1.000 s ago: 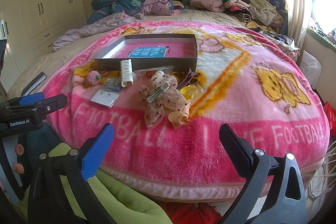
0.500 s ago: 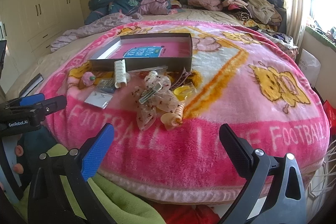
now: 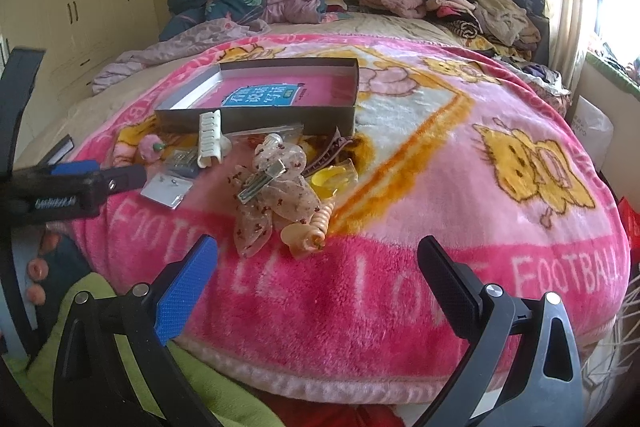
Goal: Organize jewelry
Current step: 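Grasp the white claw clip with the left tool while the right tool grasps the lace bow clip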
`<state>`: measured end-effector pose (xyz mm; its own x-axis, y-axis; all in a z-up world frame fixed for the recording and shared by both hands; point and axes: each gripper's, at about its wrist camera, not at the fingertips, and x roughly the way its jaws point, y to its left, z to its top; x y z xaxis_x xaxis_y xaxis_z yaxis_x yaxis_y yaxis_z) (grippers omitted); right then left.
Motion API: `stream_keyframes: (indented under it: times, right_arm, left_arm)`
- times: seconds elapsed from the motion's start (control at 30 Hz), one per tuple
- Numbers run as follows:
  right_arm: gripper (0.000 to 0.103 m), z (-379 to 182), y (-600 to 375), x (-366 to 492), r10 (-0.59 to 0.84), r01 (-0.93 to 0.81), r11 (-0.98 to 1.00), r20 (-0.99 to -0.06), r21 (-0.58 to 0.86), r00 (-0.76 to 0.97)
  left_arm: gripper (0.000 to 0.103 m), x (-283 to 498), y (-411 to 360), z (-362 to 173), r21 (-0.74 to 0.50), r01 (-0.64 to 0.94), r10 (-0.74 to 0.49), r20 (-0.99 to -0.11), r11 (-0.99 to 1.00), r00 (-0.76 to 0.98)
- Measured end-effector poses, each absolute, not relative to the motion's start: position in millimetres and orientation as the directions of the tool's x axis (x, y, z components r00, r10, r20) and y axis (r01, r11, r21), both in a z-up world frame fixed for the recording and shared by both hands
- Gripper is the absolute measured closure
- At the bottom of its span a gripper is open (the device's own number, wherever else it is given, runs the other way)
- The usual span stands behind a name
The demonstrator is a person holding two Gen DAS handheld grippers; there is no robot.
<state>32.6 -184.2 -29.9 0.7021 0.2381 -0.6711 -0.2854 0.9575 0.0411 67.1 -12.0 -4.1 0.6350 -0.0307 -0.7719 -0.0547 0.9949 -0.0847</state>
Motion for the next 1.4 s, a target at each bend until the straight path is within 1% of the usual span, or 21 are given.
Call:
stream_keyframes:
  times: [0.3,0.53,0.6,0.73,0.87,1.0,1.03,1.07,1.17,1.2,1.23,1.3,1.33,1.4]
  right_arm:
    - [0.006,-41.3,-180.1,51.1,0.257,-0.318,0.947,-0.684,0.039,0.683]
    - [0.006,-48.2,-163.4,67.5,0.265,-0.375,0.927,-0.689,-0.010,0.674]
    - [0.006,-50.6,-158.3,72.8,0.267,-0.389,0.921,-0.694,-0.020,0.669]
    - [0.006,-55.3,-147.2,85.1,0.276,-0.421,0.906,-0.699,-0.039,0.660]
    - [0.006,-58.9,-134.5,91.9,0.281,-0.455,0.888,-0.698,-0.072,0.659]
    - [0.006,-62.2,-118.1,94.6,0.275,-0.494,0.858,-0.685,-0.142,0.675]
    - [0.006,-63.4,-114.6,95.6,0.273,-0.500,0.851,-0.681,-0.157,0.679]
    - [0.006,-64.3,-111.9,96.9,0.268,-0.503,0.847,-0.679,-0.172,0.684]
    - [0.007,-67.5,-107.5,101.6,0.264,-0.513,0.836,-0.677,-0.196,0.687]
    - [0.008,-68.5,-107.3,103.2,0.264,-0.515,0.834,-0.676,-0.199,0.688]
    - [0.010,-69.1,-107.4,104.7,0.265,-0.517,0.832,-0.675,-0.200,0.688]
    - [0.025,-71.3,-106.6,108.3,0.261,-0.518,0.830,-0.677,-0.207,0.688]
    - [0.028,-72.9,-106.2,110.1,0.258,-0.520,0.829,-0.683,-0.206,0.683]
    - [0.039,-75.9,-107.7,114.2,0.258,-0.523,0.829,-0.695,-0.197,0.671]
  left_arm:
    - [0.010,107.0,-10.0,-5.9,-0.110,-0.057,-0.051,-0.783,0.992,0.620]
    - [0.010,138.0,-9.5,-16.1,-0.136,-0.032,-0.091,-0.802,0.990,0.590]
    - [0.013,145.4,-7.9,-19.5,-0.151,-0.032,-0.104,-0.806,0.988,0.583]
    - [0.024,160.7,-3.7,-27.6,-0.165,-0.036,-0.116,-0.818,0.986,0.563]
    - [0.030,168.4,-2.1,-33.4,-0.193,-0.025,-0.148,-0.822,0.981,0.550]
    - [0.035,175.0,0.3,-37.0,-0.226,-0.026,-0.177,-0.824,0.974,0.539]
    - [0.039,176.6,0.7,-38.1,-0.235,-0.025,-0.186,-0.825,0.972,0.534]
    - [0.041,177.9,1.2,-38.7,-0.242,-0.025,-0.191,-0.824,0.970,0.533]
    - [0.042,183.2,3.7,-41.7,-0.254,-0.031,-0.201,-0.828,0.967,0.523]
    - [0.045,184.6,5.2,-43.7,-0.267,-0.034,-0.212,-0.829,0.963,0.518]
    - [0.051,185.5,6.1,-45.0,-0.275,-0.035,-0.218,-0.829,0.961,0.515]
    - [0.055,188.1,7.6,-48.3,-0.285,-0.042,-0.225,-0.831,0.957,0.508]
    - [0.060,188.6,8.6,-50.2,-0.288,-0.047,-0.226,-0.832,0.956,0.508]
    - [0.067,188.9,8.9,-52.3,-0.316,-0.038,-0.255,-0.824,0.948,0.505]
